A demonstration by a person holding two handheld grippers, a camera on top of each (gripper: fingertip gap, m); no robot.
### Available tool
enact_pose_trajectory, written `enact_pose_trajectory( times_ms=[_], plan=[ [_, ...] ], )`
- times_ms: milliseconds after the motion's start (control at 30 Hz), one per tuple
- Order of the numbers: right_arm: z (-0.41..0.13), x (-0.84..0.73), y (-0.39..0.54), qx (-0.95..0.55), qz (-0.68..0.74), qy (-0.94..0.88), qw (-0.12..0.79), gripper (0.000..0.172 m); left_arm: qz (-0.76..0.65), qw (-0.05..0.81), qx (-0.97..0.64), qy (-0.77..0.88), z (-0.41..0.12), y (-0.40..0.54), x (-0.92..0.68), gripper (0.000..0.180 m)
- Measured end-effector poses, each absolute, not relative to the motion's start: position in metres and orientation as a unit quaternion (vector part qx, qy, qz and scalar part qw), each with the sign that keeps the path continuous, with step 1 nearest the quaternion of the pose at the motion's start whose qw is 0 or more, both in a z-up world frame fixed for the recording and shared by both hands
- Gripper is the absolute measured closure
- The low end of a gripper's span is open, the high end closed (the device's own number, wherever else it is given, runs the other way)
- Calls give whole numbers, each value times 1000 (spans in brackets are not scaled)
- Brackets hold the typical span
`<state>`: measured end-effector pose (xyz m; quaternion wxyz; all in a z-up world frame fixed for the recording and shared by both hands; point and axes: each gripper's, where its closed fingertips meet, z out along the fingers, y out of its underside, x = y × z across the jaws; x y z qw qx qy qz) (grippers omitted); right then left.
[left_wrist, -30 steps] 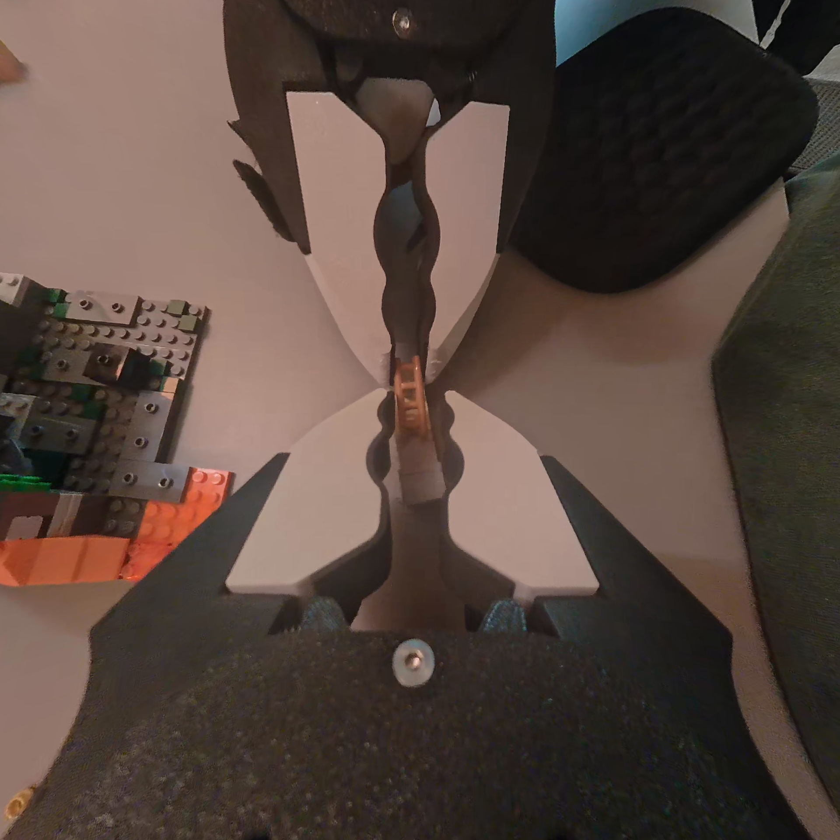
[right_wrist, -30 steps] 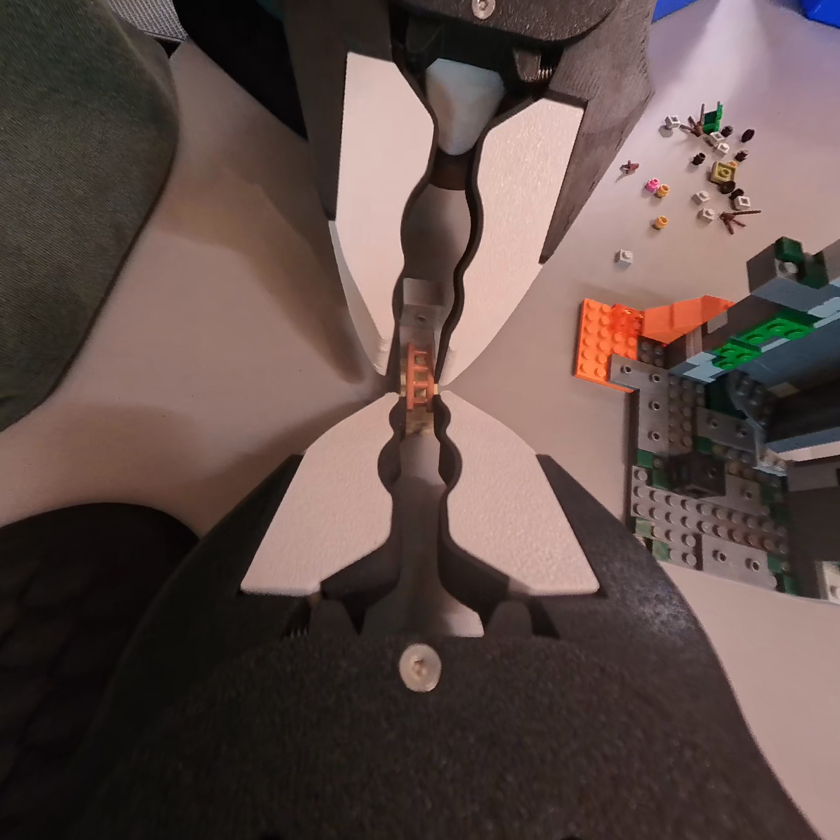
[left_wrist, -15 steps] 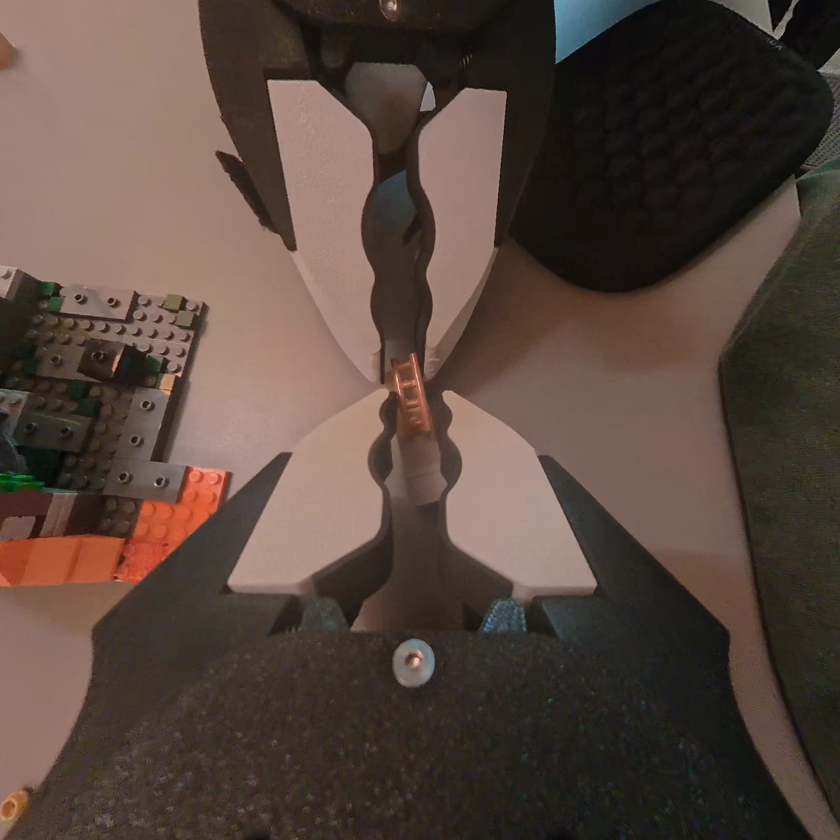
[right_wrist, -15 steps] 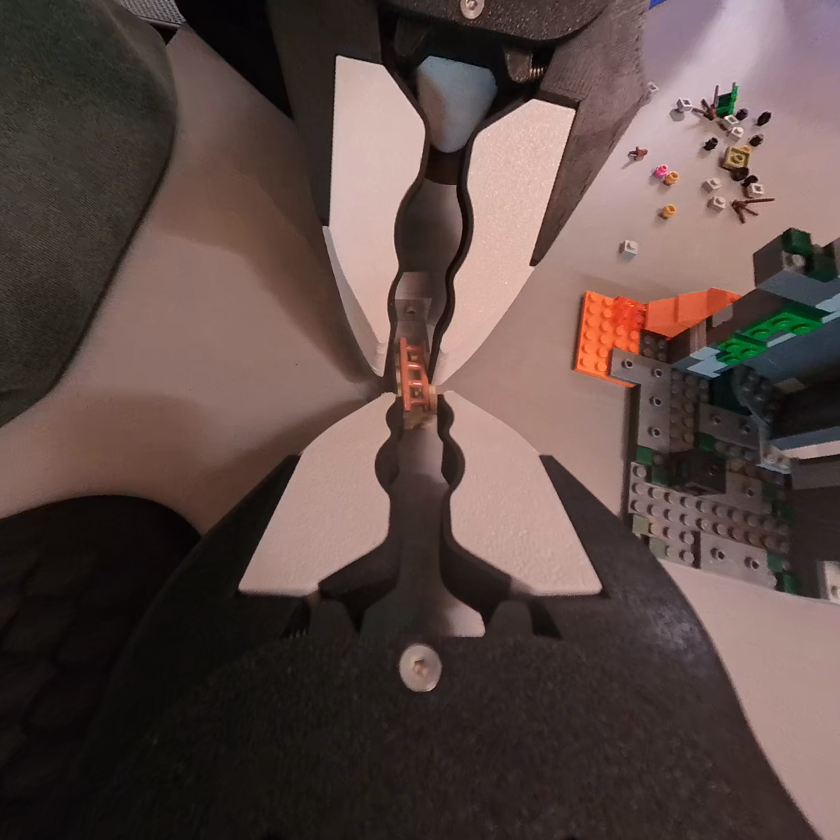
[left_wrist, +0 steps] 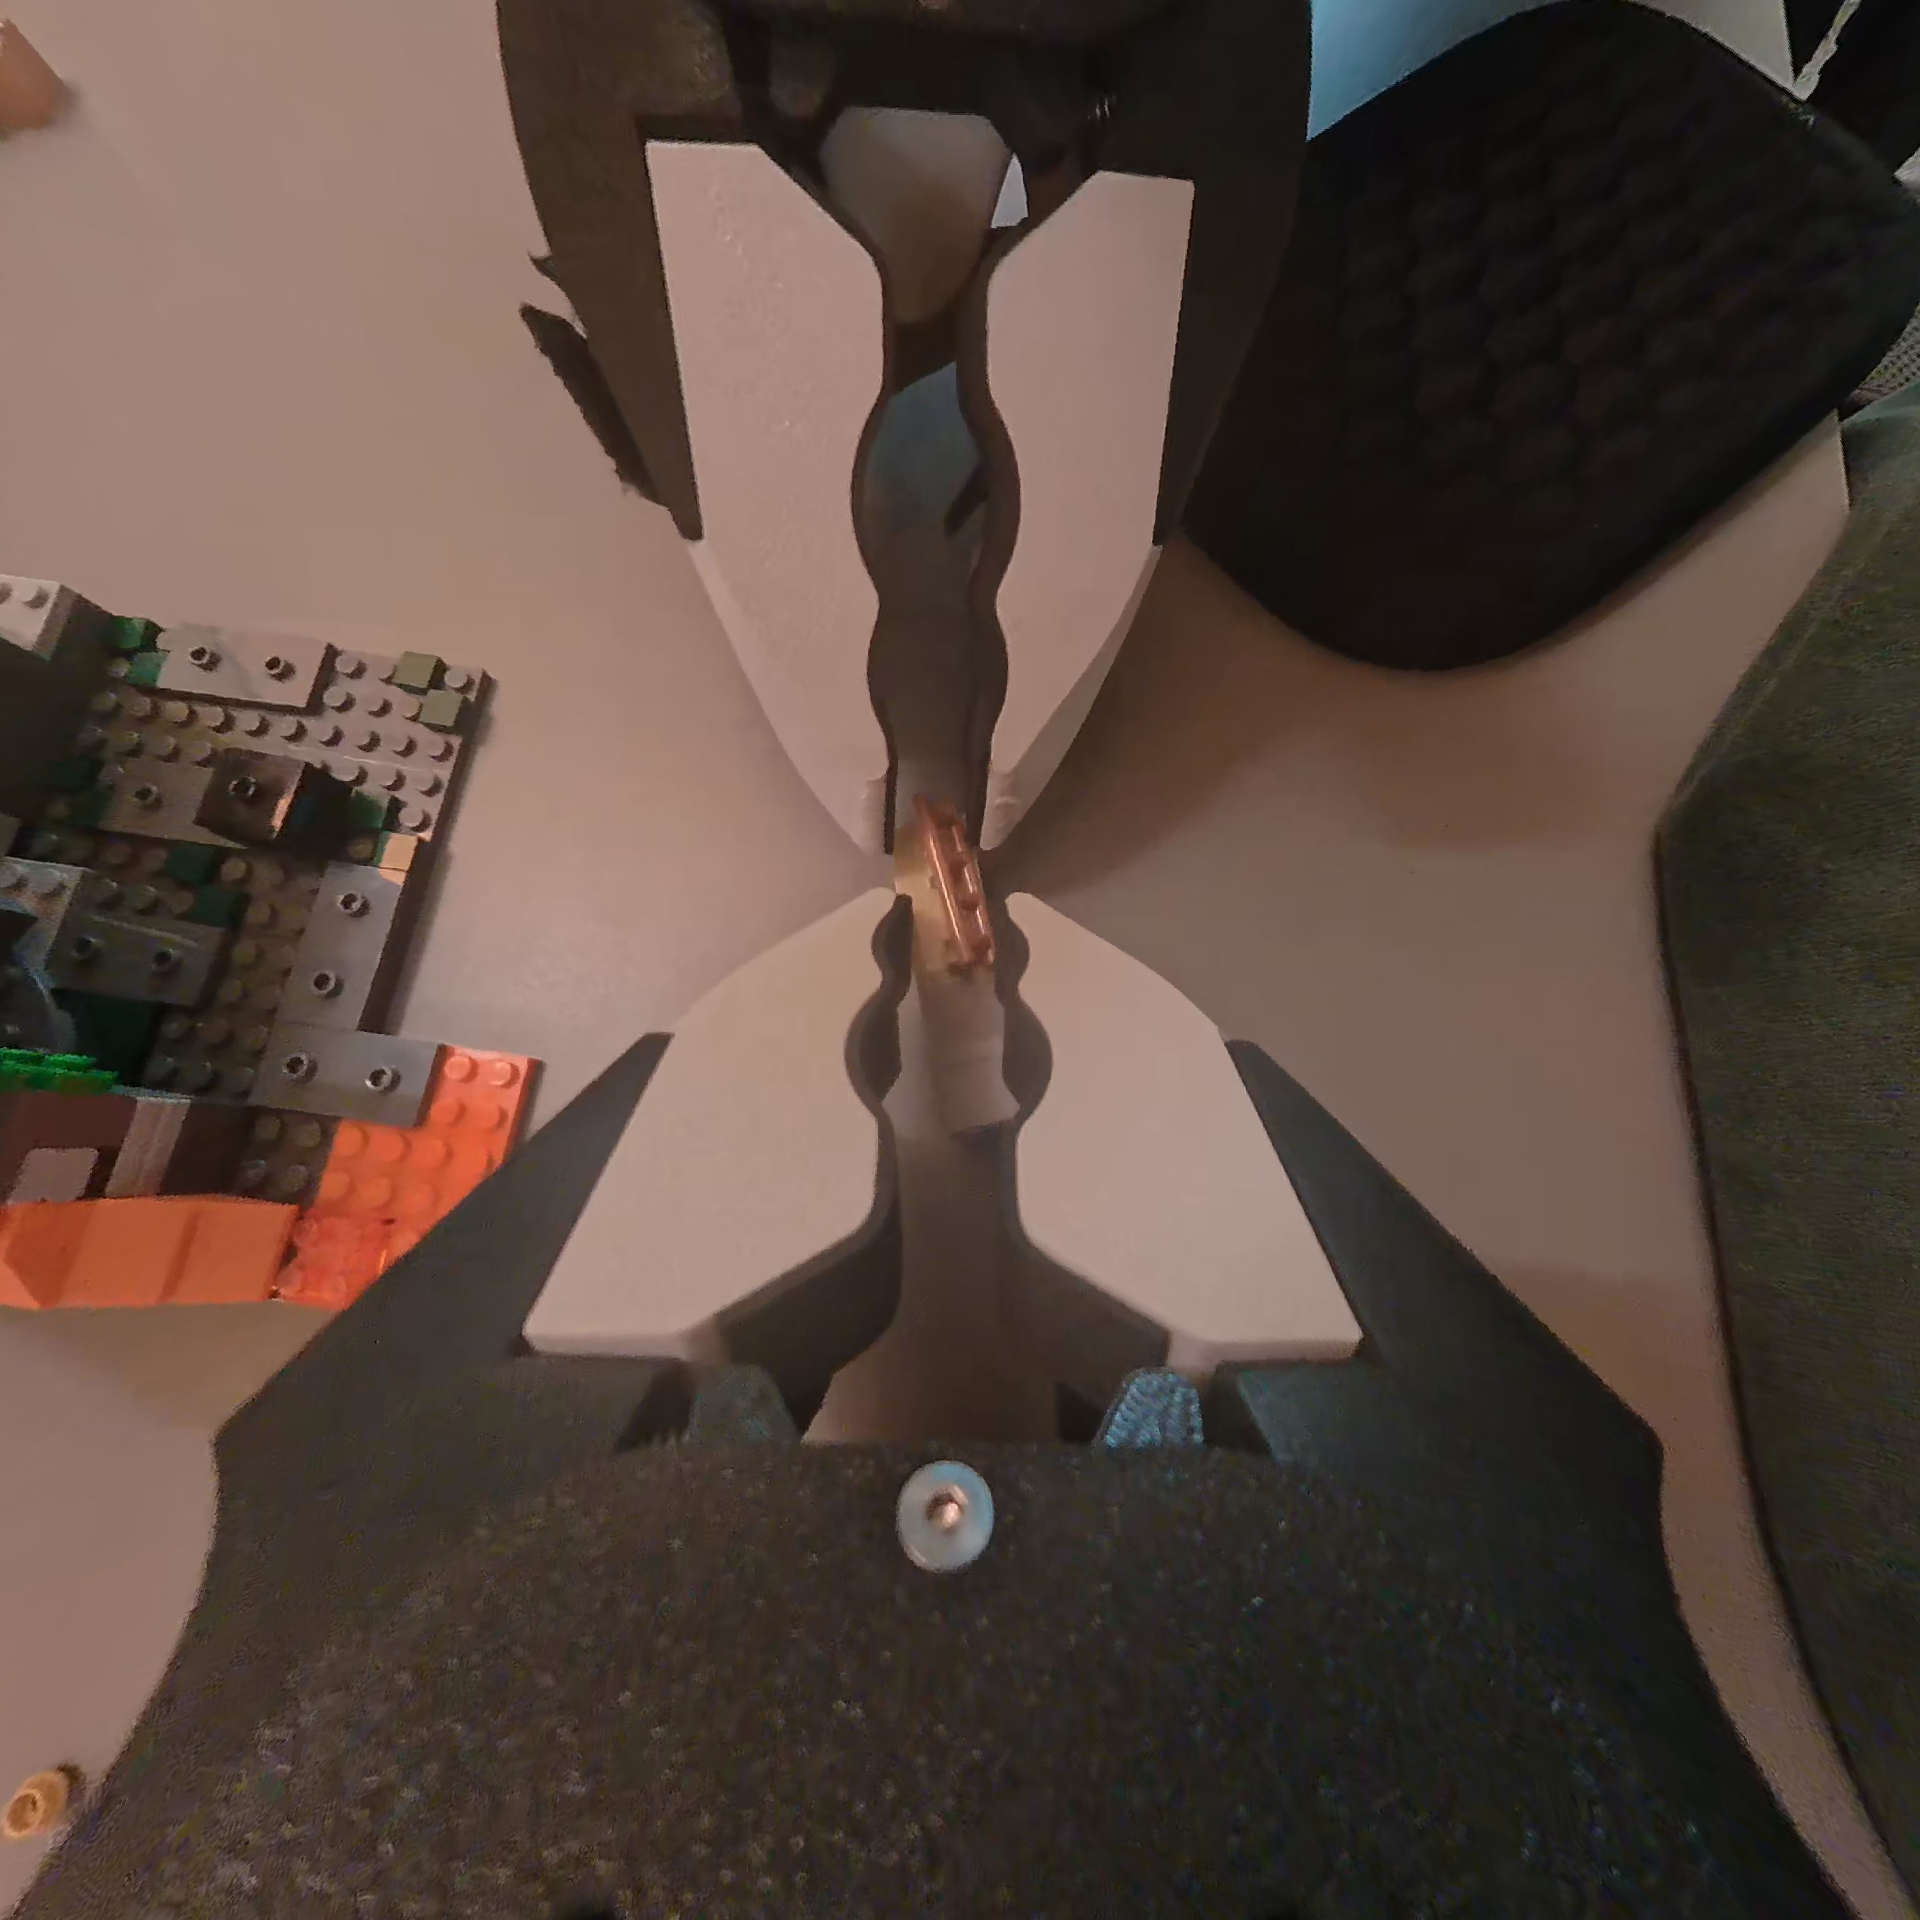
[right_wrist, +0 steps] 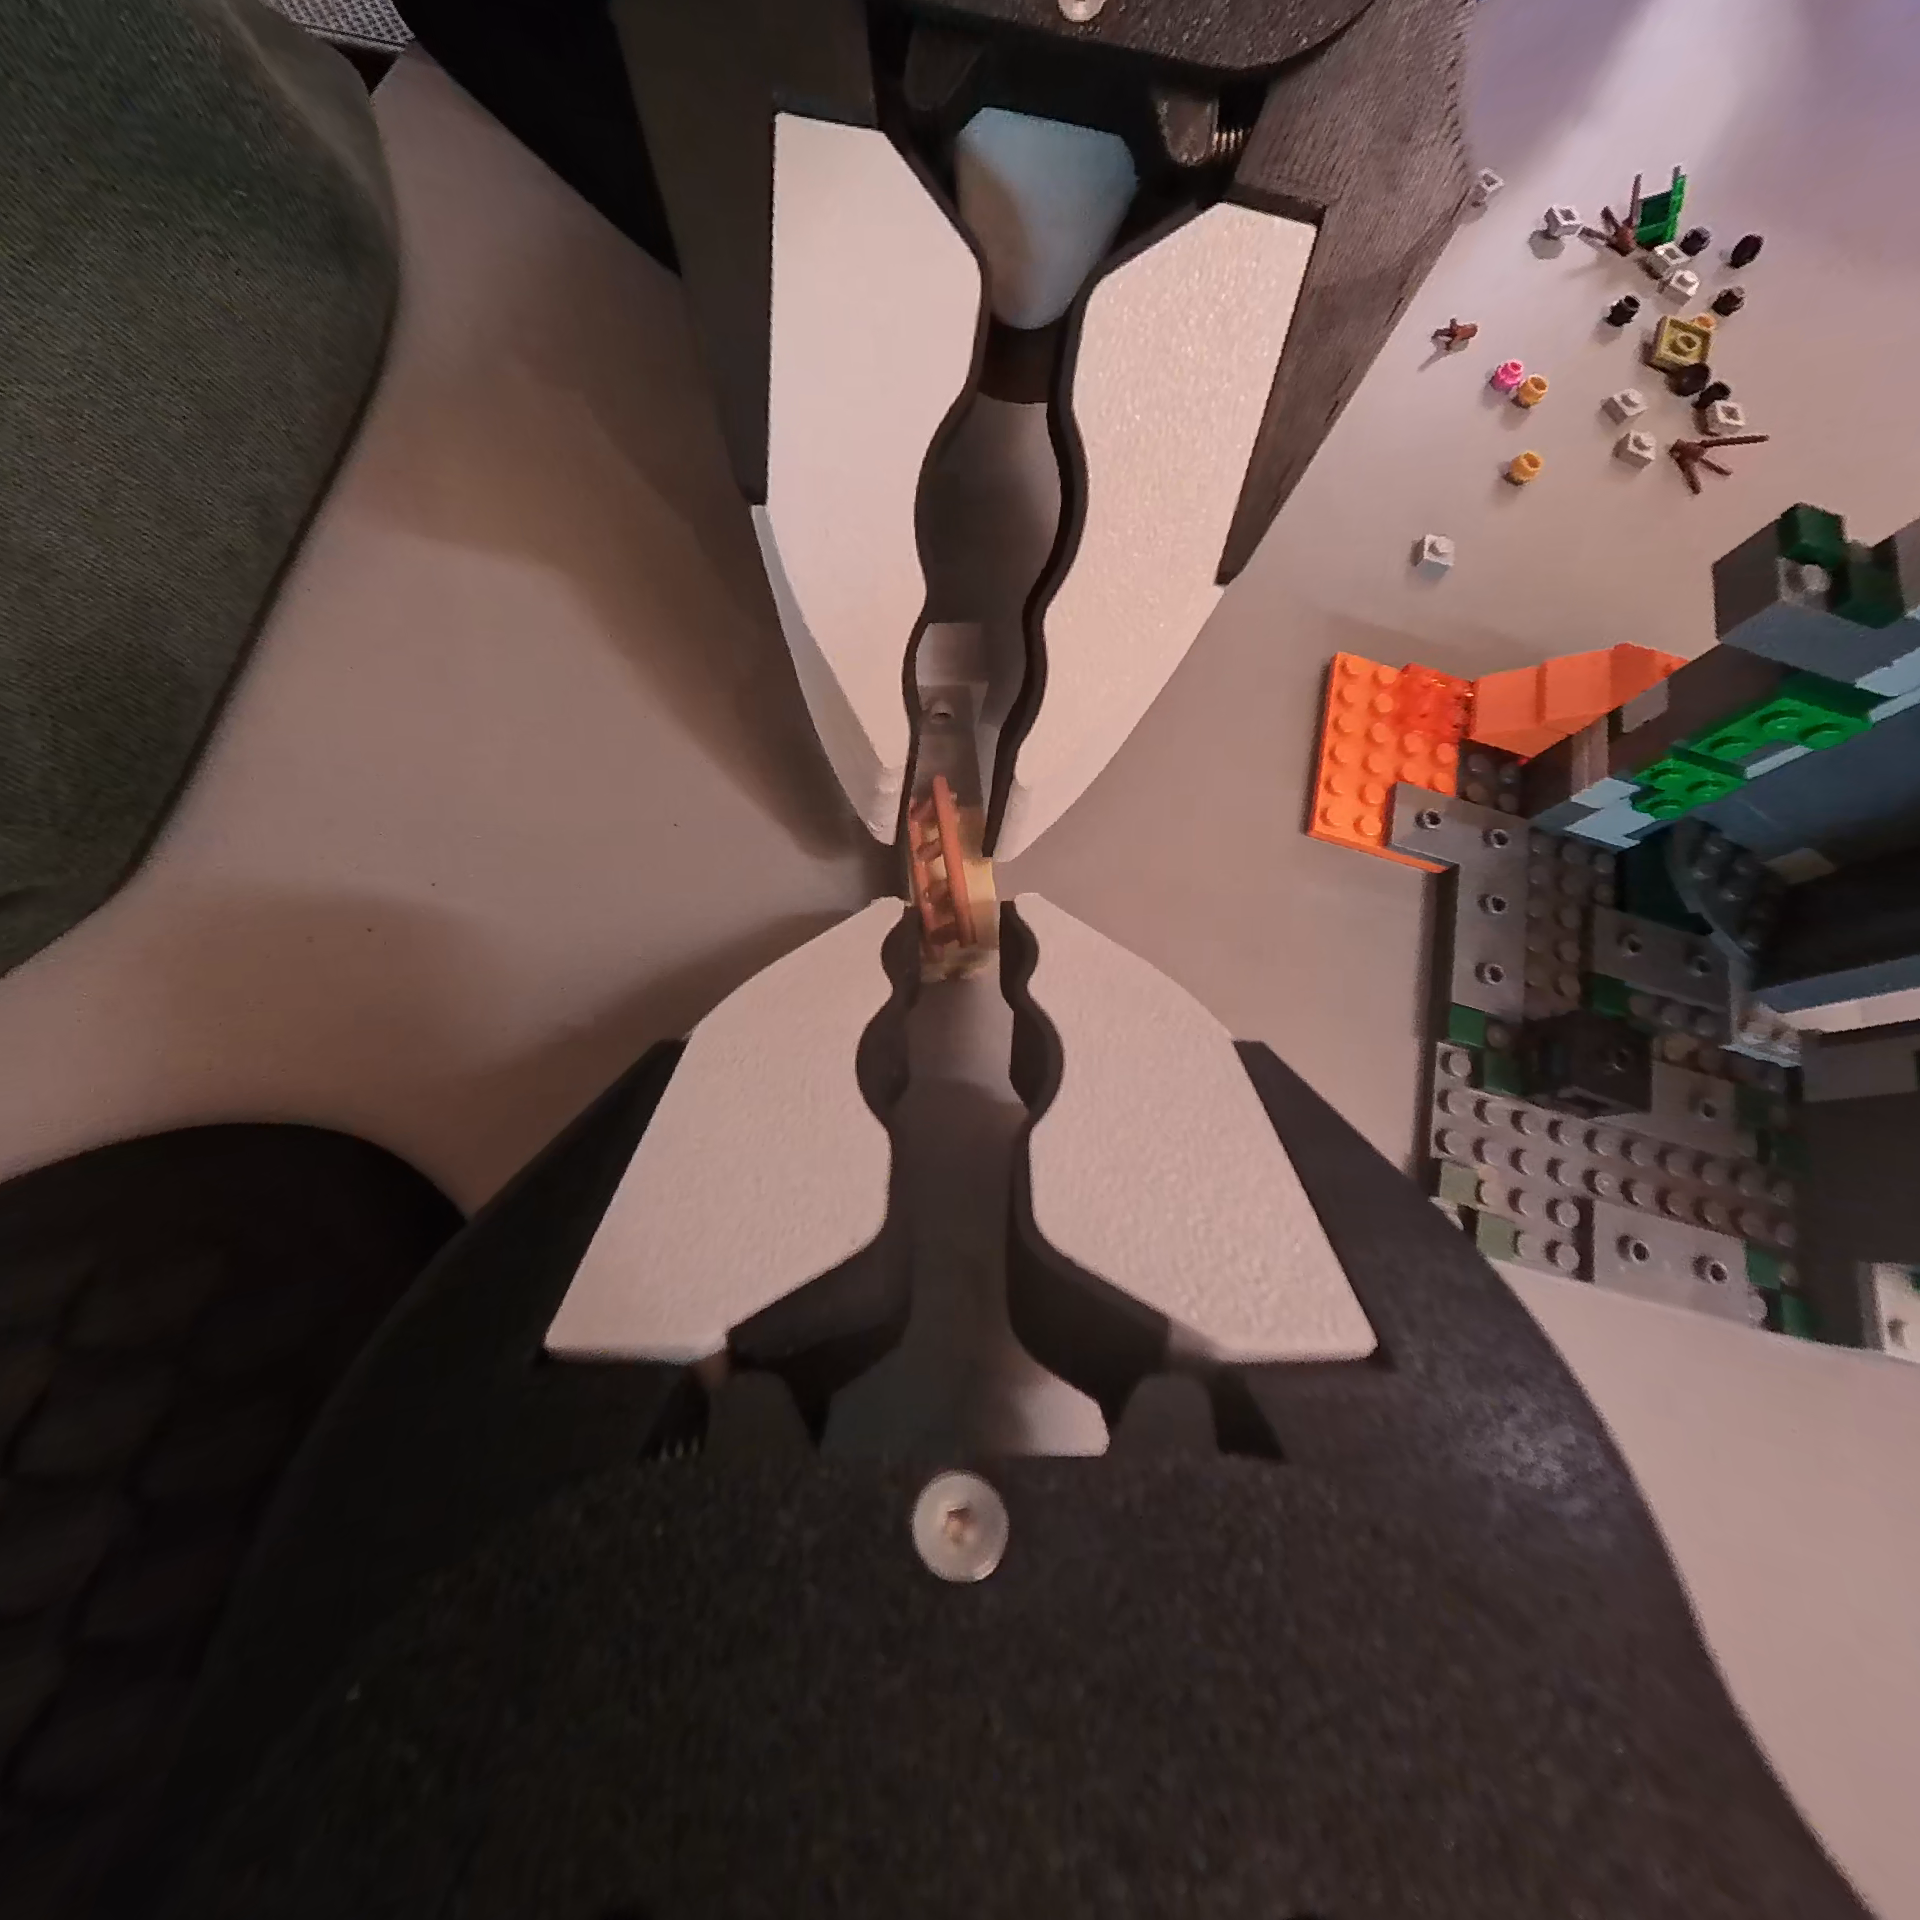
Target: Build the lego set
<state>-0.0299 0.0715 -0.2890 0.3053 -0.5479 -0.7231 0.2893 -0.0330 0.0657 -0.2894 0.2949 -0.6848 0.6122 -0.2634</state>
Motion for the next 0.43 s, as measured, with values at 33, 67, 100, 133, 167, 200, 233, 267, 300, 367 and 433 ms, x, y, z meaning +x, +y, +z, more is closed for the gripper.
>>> enact_pose_trajectory(
  times_ms=[33, 67, 100, 133, 167, 200, 233, 267, 300, 367, 433],
  plan=[
    [-289, -30, 71, -548, 289, -724, 305, 158, -265, 294, -685, 611, -289, 66, -33, 167],
    [-288, -30, 71, -547, 289, -724, 305, 158, -265, 295, -686, 610, -289, 66, -34, 167],
    [-288, -30, 71, -547, 291, -723, 304, 159, -266, 296, -687, 608, -288, 67, -34, 167],
    [-287, -30, 71, -548, 293, -722, 303, 160, -268, 297, -688, 606, -288, 67, -34, 168],
    [-287, -30, 71, -550, 295, -721, 300, 160, -268, 298, -689, 604, -287, 68, -34, 169],
    [-287, -30, 71, -550, 295, -721, 300, 160, -268, 298, -690, 602, -287, 69, -35, 169],
    [-287, -30, 71, -548, 293, -723, 301, 160, -268, 298, -692, 601, -287, 69, -35, 170],
    [-286, -29, 71, -546, 290, -725, 304, 160, -269, 299, -693, 598, -286, 70, -36, 171],
    [-286, -29, 71, -542, 288, -727, 307, 160, -273, 298, -695, 595, -286, 70, -36, 172],
    [-283, -30, 72, -538, 284, -727, 317, 160, -279, 296, -697, 590, -285, 70, -36, 173],
    [-282, -30, 70, -532, 282, -731, 322, 160, -279, 296, -699, 587, -285, 71, -36, 174]
  ],
)
